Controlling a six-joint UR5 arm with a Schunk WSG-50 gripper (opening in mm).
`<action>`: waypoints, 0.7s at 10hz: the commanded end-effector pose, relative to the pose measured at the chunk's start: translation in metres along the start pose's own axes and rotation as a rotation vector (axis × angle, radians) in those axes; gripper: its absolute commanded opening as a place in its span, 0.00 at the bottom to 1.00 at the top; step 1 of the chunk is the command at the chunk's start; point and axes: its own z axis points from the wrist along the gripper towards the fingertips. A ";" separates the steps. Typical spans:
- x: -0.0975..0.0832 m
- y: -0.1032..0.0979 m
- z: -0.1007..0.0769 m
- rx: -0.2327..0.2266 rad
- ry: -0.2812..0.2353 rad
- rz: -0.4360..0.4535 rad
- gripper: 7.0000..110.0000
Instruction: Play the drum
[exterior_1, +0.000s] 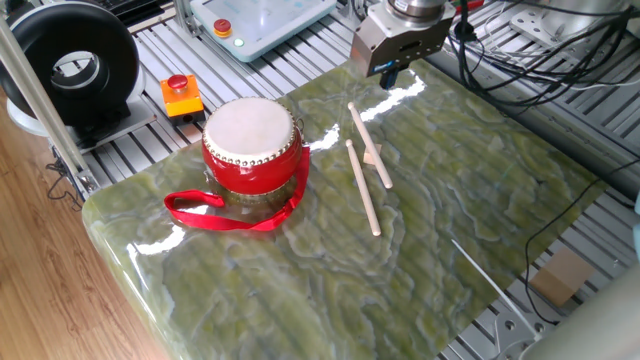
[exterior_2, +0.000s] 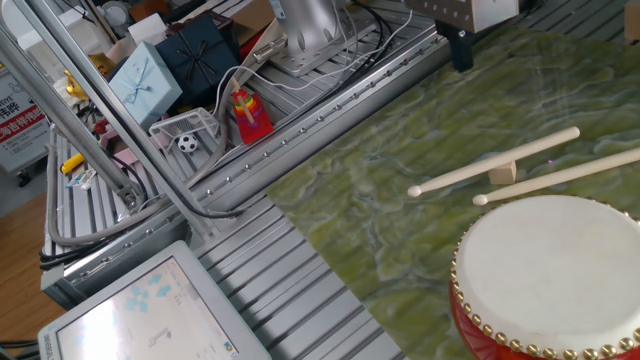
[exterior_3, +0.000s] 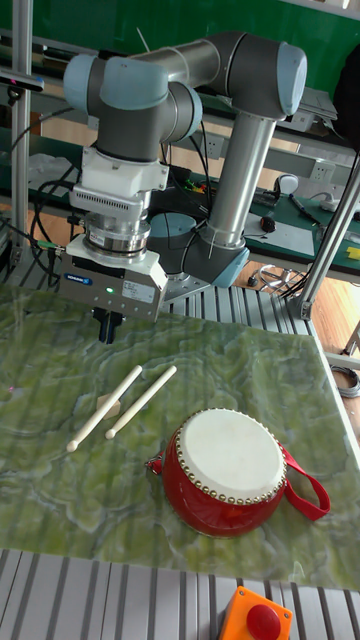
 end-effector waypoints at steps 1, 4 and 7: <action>-0.005 0.000 0.018 -0.004 -0.016 -0.006 0.00; 0.013 -0.009 0.041 0.013 0.016 0.002 0.00; 0.035 -0.012 0.062 0.010 0.034 0.003 0.00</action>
